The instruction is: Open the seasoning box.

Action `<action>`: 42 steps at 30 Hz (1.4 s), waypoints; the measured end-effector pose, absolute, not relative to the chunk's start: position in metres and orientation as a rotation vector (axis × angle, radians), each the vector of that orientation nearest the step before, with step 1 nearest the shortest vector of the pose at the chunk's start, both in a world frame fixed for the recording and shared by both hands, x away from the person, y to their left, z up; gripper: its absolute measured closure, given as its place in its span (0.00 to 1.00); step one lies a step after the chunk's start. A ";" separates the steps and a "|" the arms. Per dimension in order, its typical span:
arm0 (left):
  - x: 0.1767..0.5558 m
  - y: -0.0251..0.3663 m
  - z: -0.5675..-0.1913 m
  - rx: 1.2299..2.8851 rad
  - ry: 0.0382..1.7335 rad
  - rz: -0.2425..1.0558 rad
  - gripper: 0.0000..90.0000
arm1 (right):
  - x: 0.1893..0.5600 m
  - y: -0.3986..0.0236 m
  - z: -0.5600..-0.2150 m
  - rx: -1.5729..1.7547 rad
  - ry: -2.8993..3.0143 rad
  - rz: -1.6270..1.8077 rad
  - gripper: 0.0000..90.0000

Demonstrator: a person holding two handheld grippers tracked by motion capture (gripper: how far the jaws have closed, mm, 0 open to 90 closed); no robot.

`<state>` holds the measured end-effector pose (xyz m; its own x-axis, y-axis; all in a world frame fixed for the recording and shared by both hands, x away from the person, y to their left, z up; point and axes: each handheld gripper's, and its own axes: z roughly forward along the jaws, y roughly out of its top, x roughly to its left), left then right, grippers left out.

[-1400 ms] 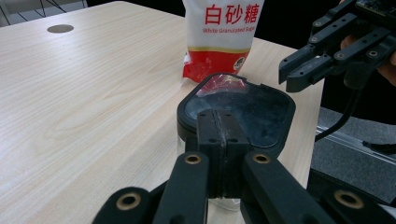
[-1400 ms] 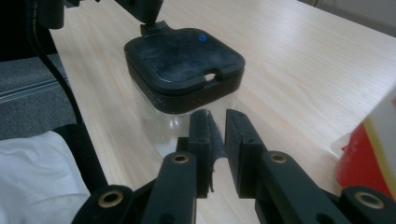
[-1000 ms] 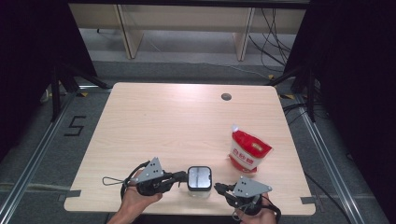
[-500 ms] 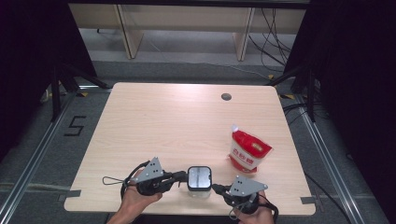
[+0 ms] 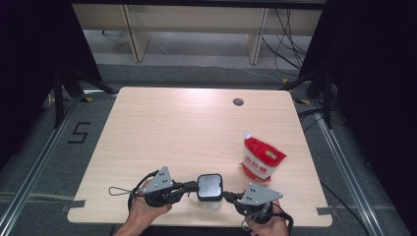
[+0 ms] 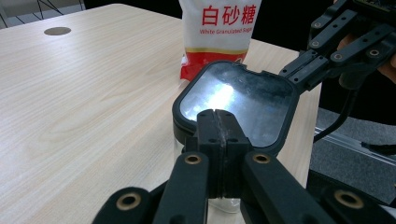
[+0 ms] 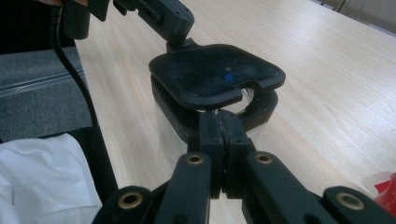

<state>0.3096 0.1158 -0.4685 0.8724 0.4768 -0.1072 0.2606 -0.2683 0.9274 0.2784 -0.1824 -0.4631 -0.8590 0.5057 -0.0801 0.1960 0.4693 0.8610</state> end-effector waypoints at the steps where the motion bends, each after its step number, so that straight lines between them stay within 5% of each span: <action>1: 0.309 0.116 -0.468 1.871 0.556 0.237 0.99 | 0.279 -0.182 -0.463 0.587 2.399 1.347 1.00; 19: 0.310 0.131 -0.468 1.858 0.551 0.232 0.93 | 0.279 -0.177 -0.453 0.565 2.367 1.374 1.00; 42: 0.315 0.139 -0.493 2.012 0.533 0.179 0.71 | 0.283 -0.170 -0.442 0.526 2.364 1.377 1.00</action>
